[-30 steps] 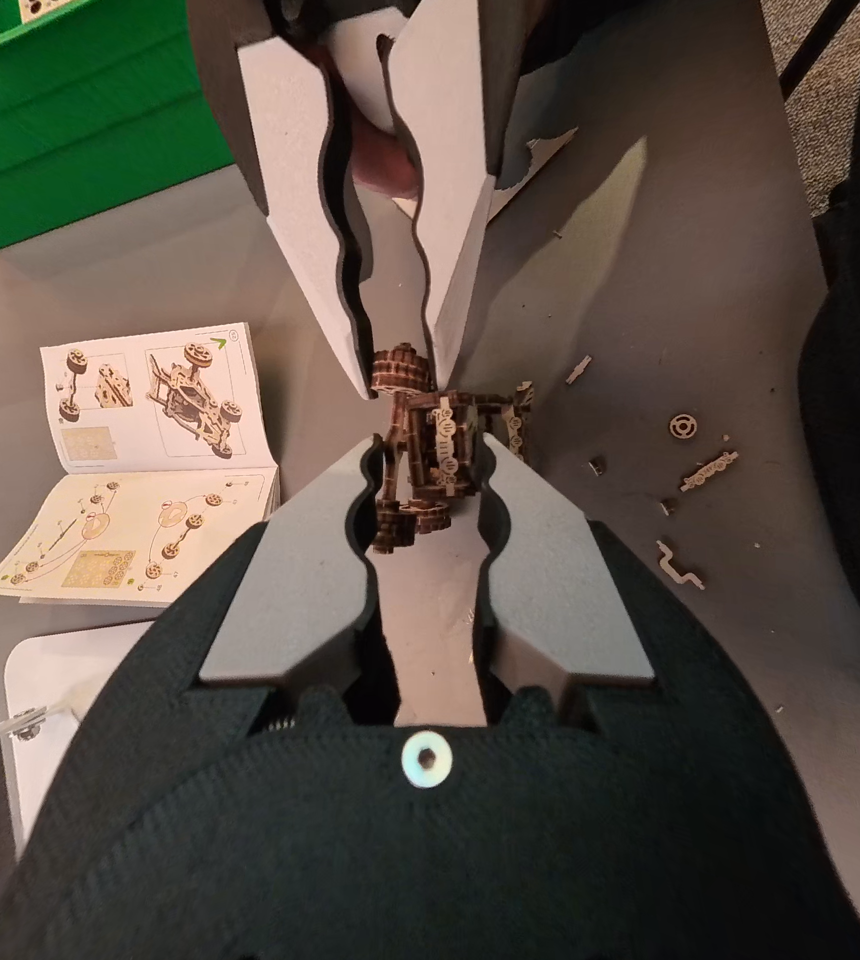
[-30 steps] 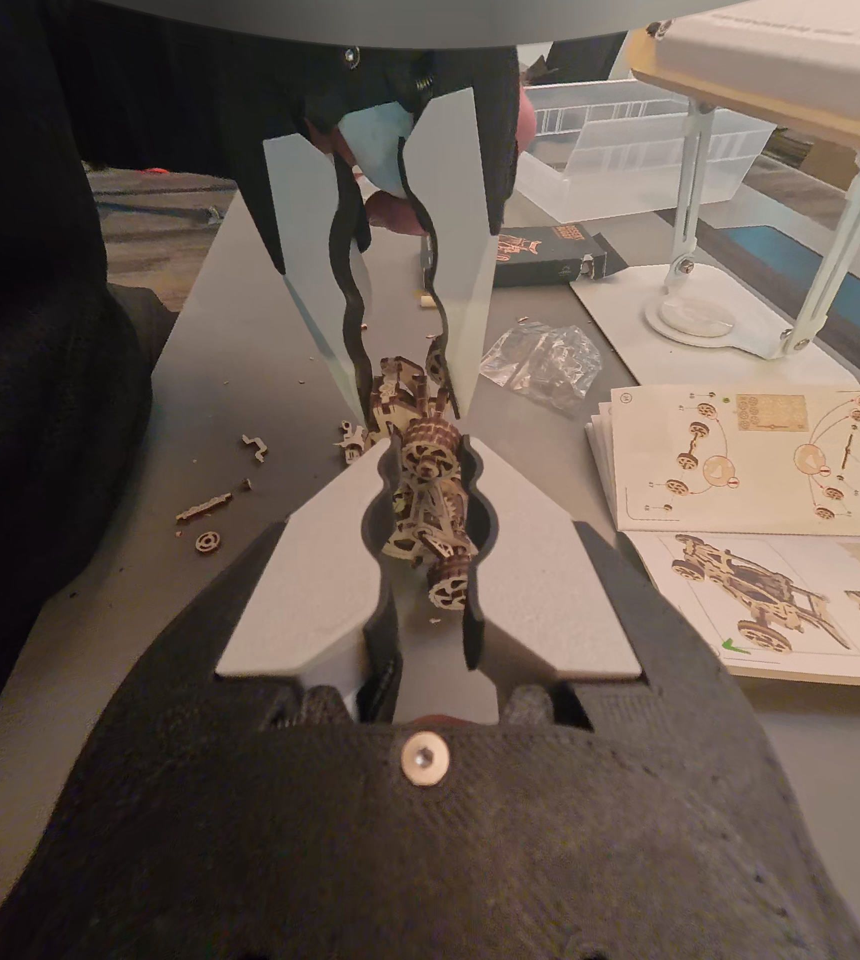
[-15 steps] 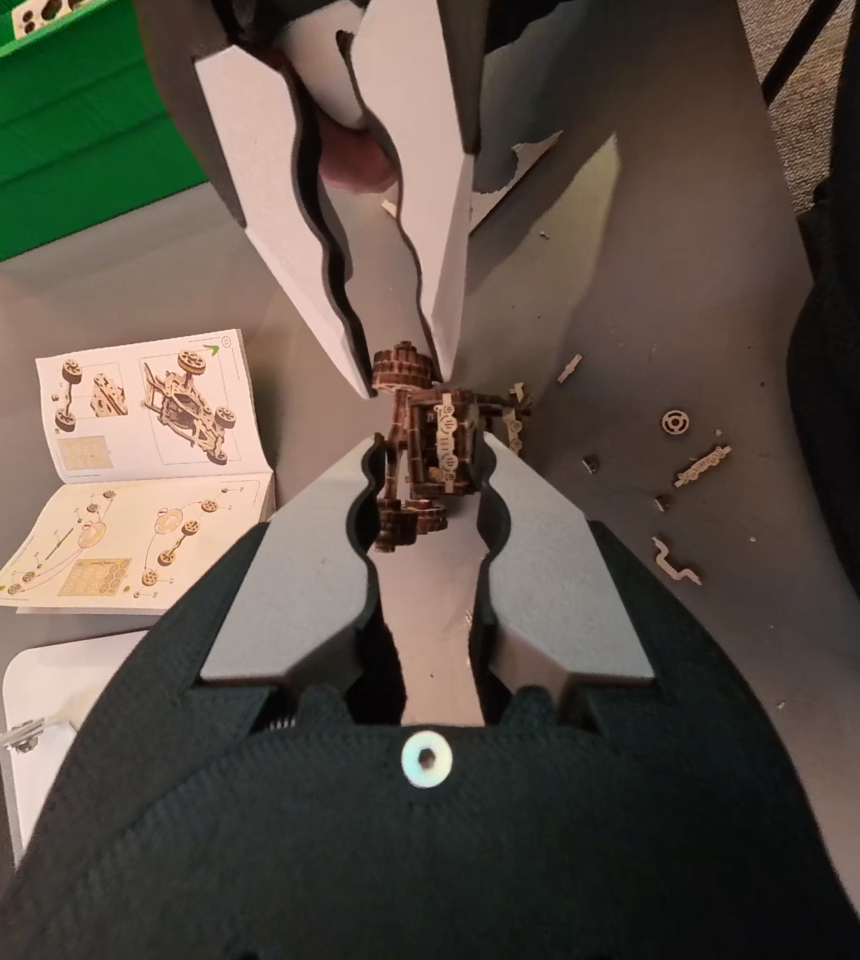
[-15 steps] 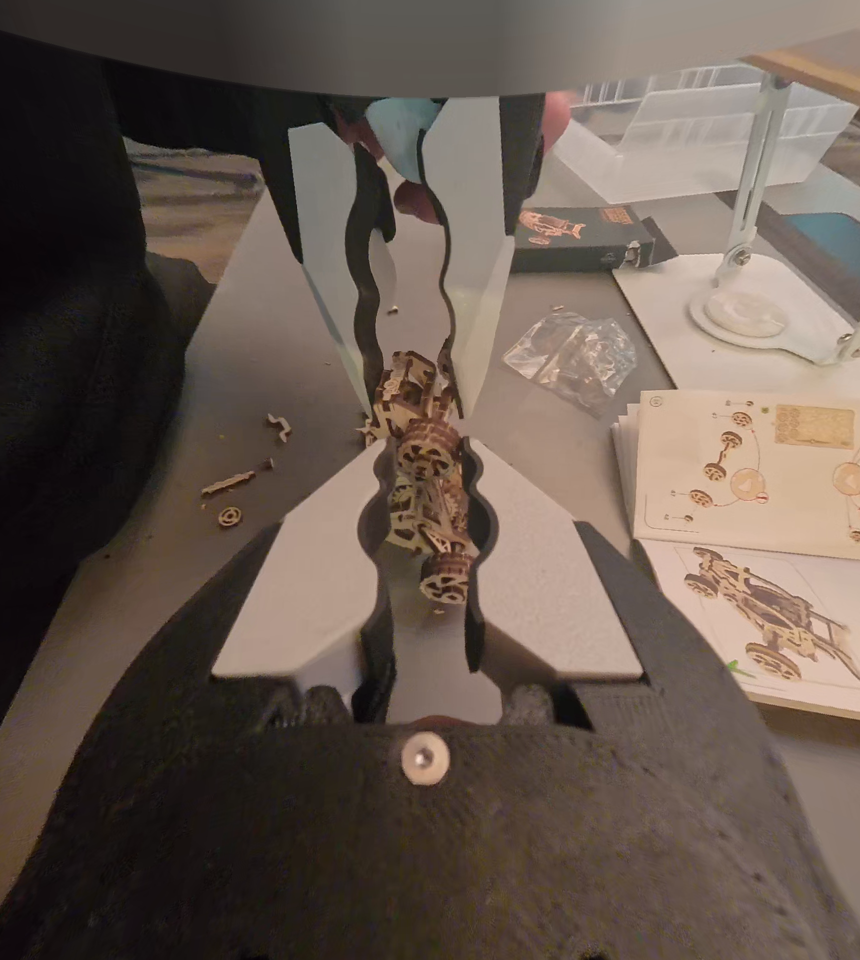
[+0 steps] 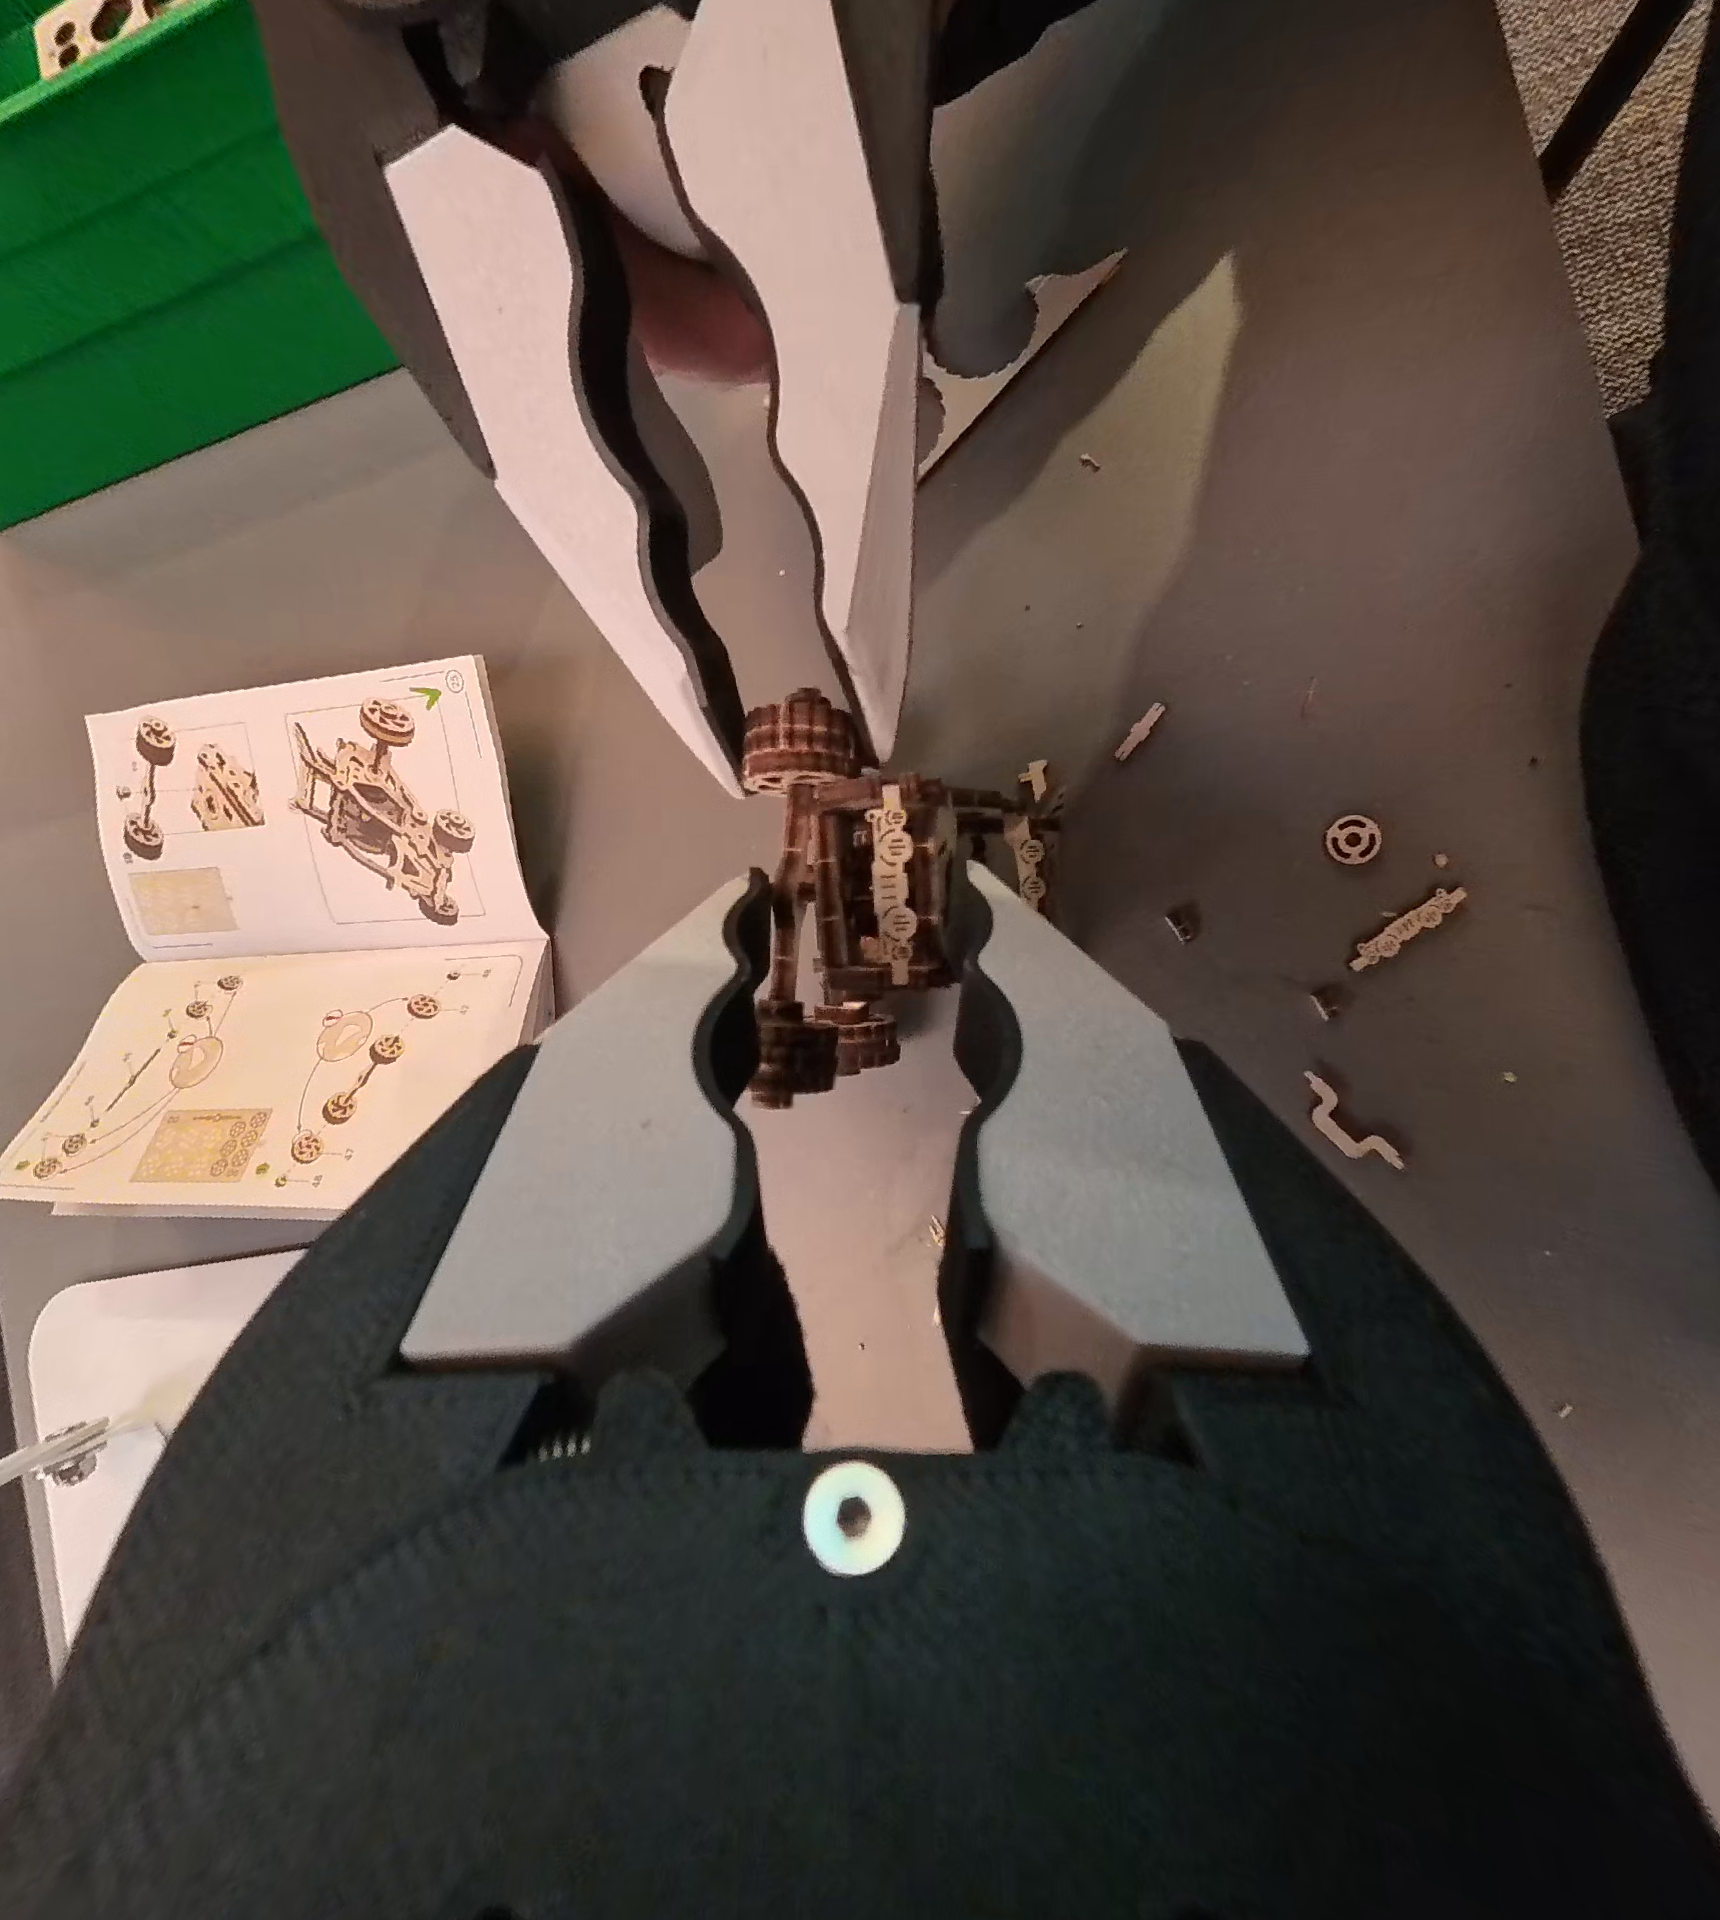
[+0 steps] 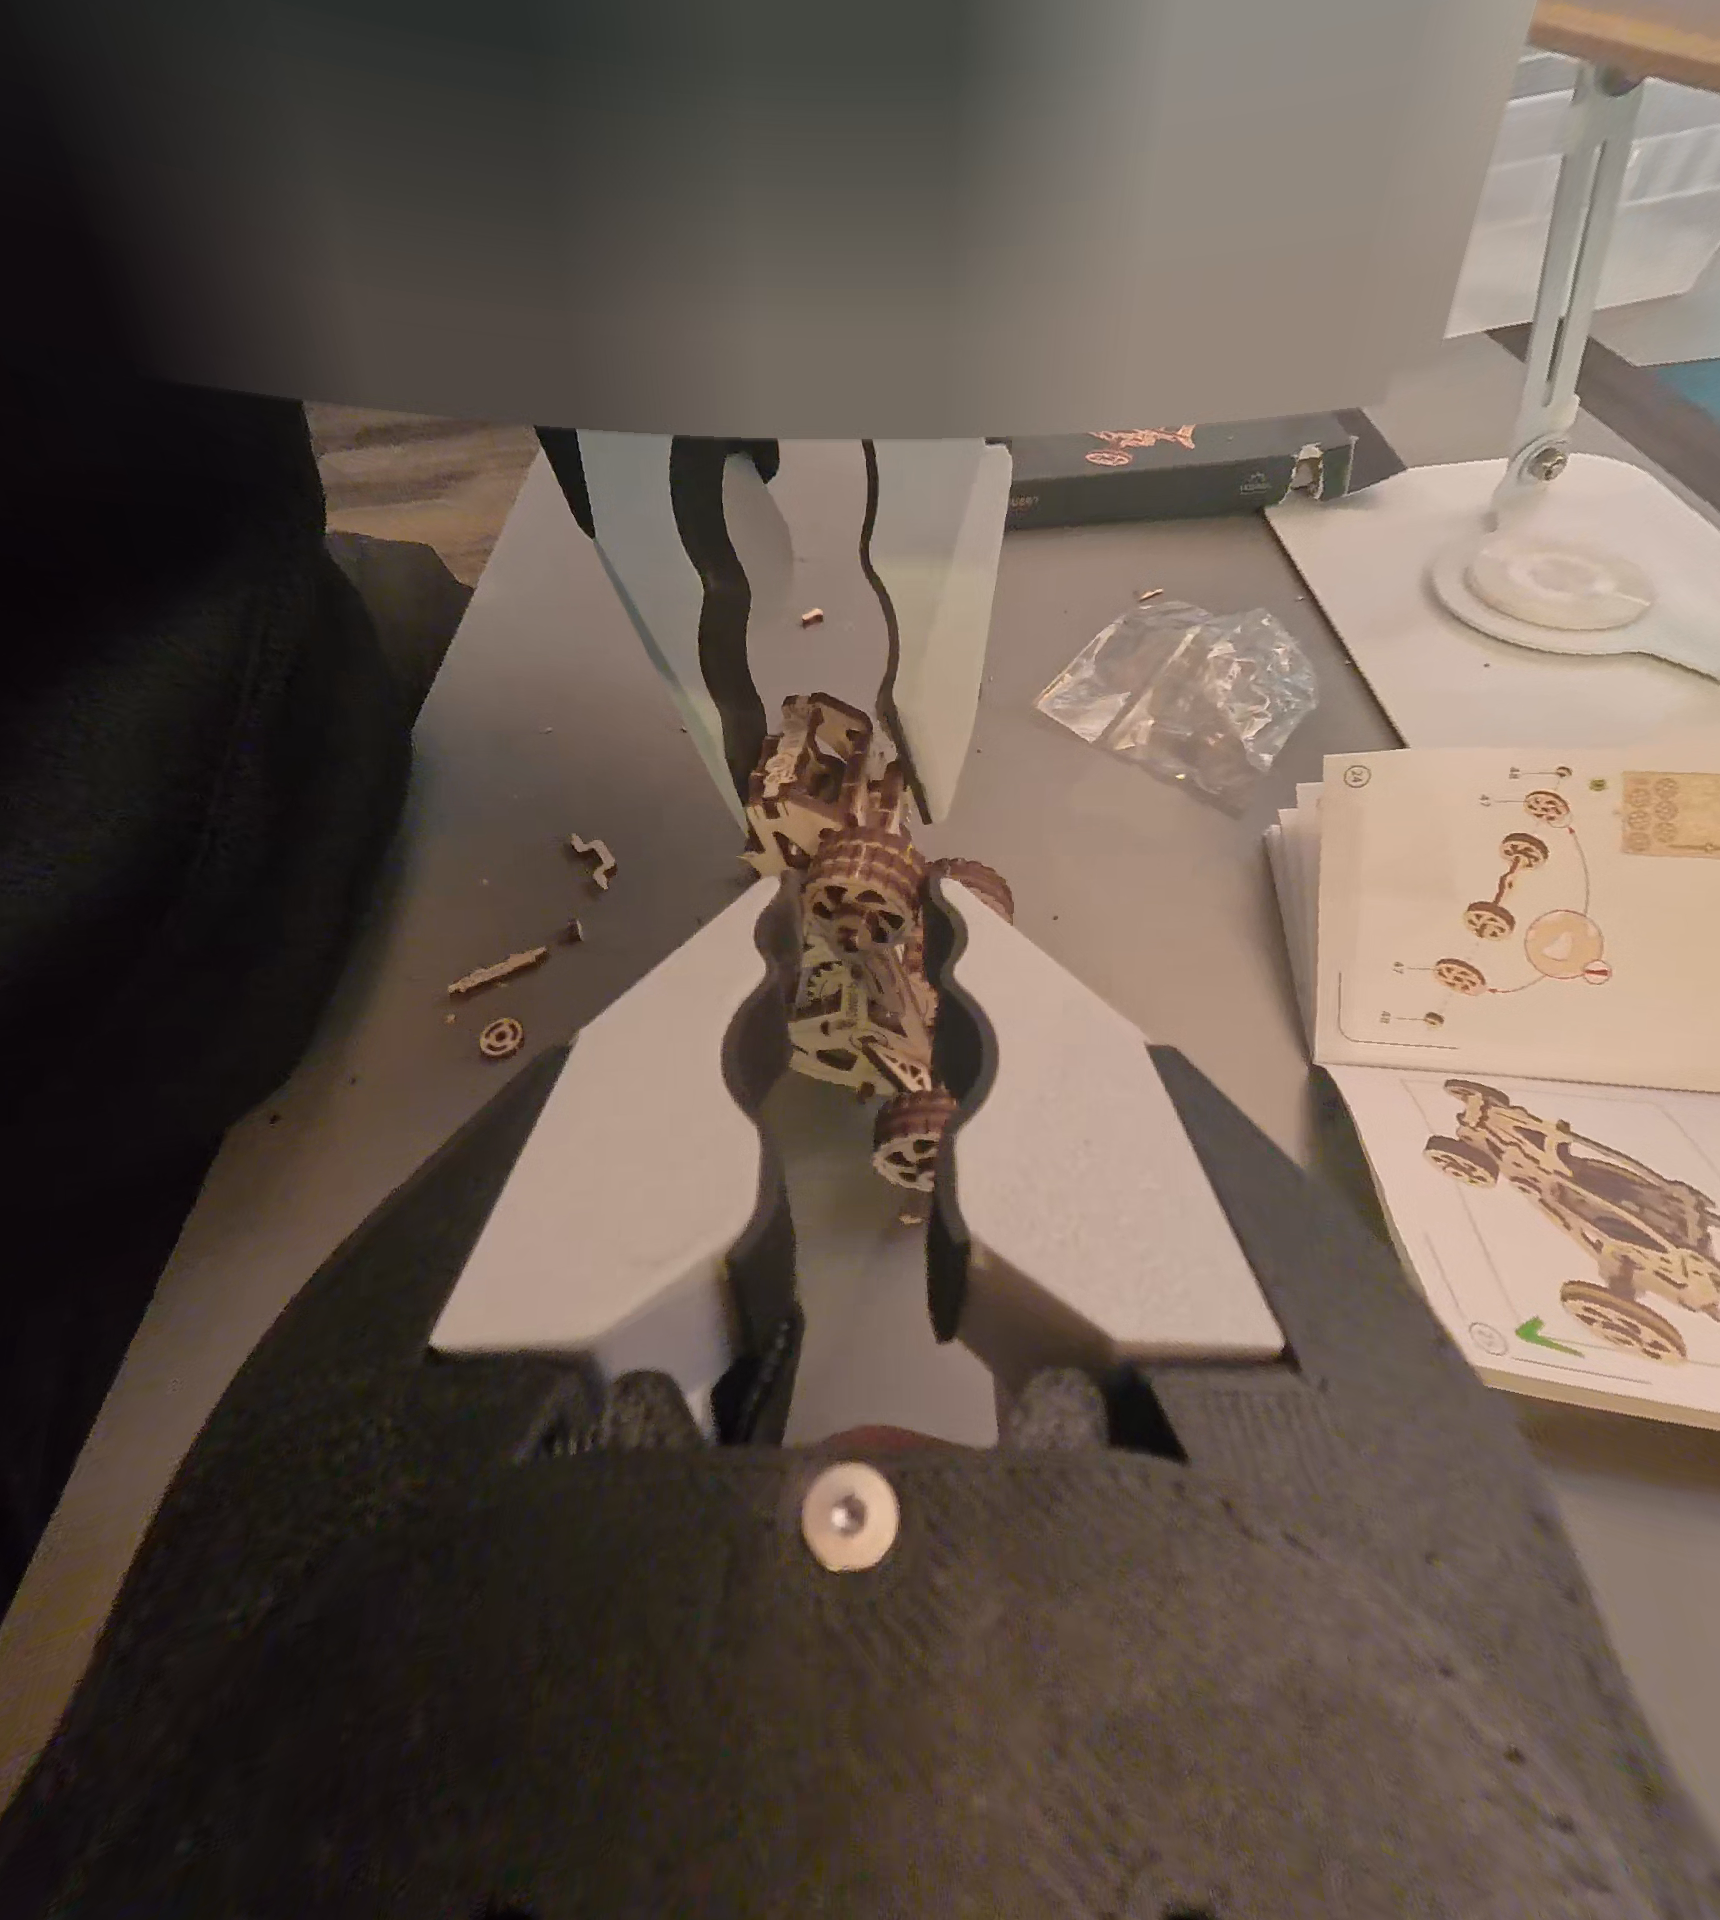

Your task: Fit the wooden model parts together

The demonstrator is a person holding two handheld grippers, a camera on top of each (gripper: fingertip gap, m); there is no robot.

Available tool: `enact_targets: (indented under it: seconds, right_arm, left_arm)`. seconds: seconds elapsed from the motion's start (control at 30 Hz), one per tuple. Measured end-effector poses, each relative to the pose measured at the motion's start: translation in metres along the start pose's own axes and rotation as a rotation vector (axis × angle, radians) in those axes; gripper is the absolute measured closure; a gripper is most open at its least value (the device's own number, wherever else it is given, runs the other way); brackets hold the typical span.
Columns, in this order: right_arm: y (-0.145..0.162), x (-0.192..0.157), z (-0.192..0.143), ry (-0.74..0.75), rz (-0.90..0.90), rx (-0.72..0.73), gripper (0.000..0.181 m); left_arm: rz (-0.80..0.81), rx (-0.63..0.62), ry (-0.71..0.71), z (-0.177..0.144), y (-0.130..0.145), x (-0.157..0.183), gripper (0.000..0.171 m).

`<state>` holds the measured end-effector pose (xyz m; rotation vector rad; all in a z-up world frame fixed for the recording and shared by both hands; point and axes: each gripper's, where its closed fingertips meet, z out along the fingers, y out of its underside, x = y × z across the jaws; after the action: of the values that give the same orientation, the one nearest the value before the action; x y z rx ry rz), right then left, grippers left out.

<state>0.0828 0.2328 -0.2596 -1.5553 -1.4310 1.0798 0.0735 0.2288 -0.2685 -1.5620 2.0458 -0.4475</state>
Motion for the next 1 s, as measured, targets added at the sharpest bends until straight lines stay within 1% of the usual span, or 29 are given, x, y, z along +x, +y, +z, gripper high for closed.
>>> enact_targets:
  seconds: [0.27,0.37,0.43,0.53,0.77,1.0]
  right_arm:
    - [-0.0035,-0.0021,-0.0001,-0.042,-0.028,-0.035,0.161]
    - [-0.0084,-0.0017,0.0011,-0.085,0.055,-0.026,0.161]
    - [-0.0037,-0.0022,0.0037,-0.1,0.078,-0.042,0.16]
    - [-0.0027,-0.005,0.0043,-0.129,0.133,-0.011,0.16]
    - [-0.002,-0.0047,0.0044,-0.131,0.074,-0.027,0.16]
    - [0.0002,-0.0028,0.0023,-0.184,0.072,-0.052,0.16]
  left_arm:
    - [0.011,0.002,-0.007,-0.0008,0.0002,0.0013,0.141]
    - [0.003,0.005,-0.007,-0.0019,0.0021,0.0009,0.141]
    - [0.001,0.004,-0.008,-0.0023,0.0027,0.0011,0.141]
    - [0.002,0.013,0.002,-0.002,0.0019,0.0034,0.141]
    - [0.013,-0.008,-0.005,-0.0023,0.0024,0.0028,0.141]
    - [0.008,-0.014,-0.021,-0.0007,0.0003,0.002,0.142]
